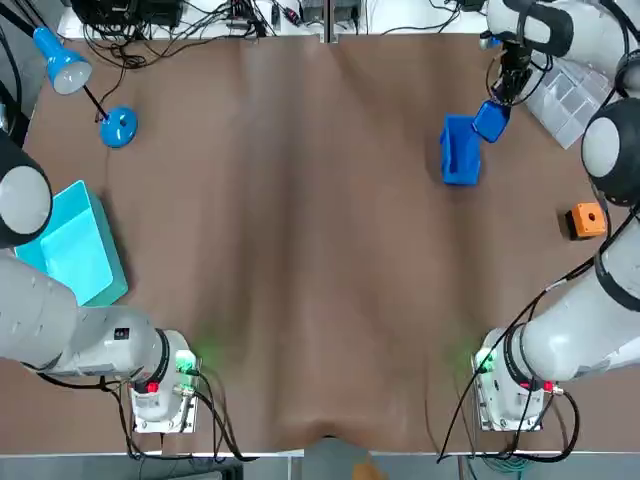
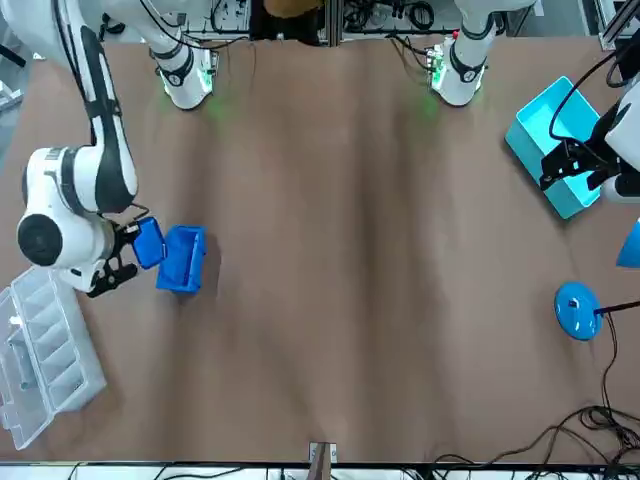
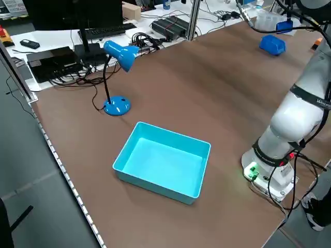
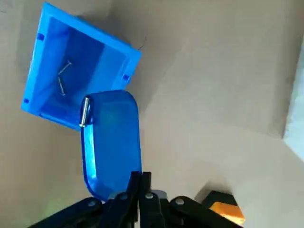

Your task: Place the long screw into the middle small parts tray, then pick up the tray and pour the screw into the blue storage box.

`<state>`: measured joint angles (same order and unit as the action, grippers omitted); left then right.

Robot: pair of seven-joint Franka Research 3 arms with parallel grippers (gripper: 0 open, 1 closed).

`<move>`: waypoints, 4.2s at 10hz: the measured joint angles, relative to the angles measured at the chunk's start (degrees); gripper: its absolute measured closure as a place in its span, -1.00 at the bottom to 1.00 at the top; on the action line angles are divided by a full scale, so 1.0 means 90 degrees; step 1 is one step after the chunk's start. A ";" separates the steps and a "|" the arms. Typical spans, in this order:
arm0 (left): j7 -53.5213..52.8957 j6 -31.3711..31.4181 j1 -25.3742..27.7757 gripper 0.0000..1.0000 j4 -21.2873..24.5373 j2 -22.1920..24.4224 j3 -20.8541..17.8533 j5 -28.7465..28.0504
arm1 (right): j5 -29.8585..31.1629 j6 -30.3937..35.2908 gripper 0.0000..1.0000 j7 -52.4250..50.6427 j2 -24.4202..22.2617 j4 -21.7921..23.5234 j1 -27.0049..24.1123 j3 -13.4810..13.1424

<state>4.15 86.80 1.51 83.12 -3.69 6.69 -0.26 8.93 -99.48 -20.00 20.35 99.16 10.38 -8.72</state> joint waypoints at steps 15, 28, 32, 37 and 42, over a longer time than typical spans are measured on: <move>-0.0025 0.0382 0.0042 -1.00 -0.0009 -0.0078 -0.0004 0.0026 | 0.2071 -0.0042 0.94 0.2019 0.0386 -0.0013 0.1273 0.0017; -0.0037 0.0384 0.0095 -1.00 -0.0055 0.0009 0.0149 0.0139 | 0.2709 0.0950 0.94 0.4265 0.0497 -0.0015 0.2037 0.0008; -0.0037 0.0240 0.0096 -1.00 -0.0056 0.0031 0.0166 0.0139 | 0.1809 0.0637 0.94 0.3770 0.0473 -0.0234 0.1423 -0.0029; 0.0015 -0.0207 0.0169 -1.00 -0.0041 0.0176 0.0156 0.0139 | -0.0864 0.0588 0.94 0.3228 0.0415 -0.1829 0.1446 0.0063; 0.0015 -0.0206 0.0261 -1.00 0.0017 0.0171 0.0127 0.0139 | -0.2896 0.0041 0.94 0.3734 0.0662 -0.2120 0.1817 0.0109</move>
<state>4.28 84.94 3.86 83.27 -2.14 7.84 0.99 -17.14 -99.12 13.61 26.31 80.08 26.73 -7.74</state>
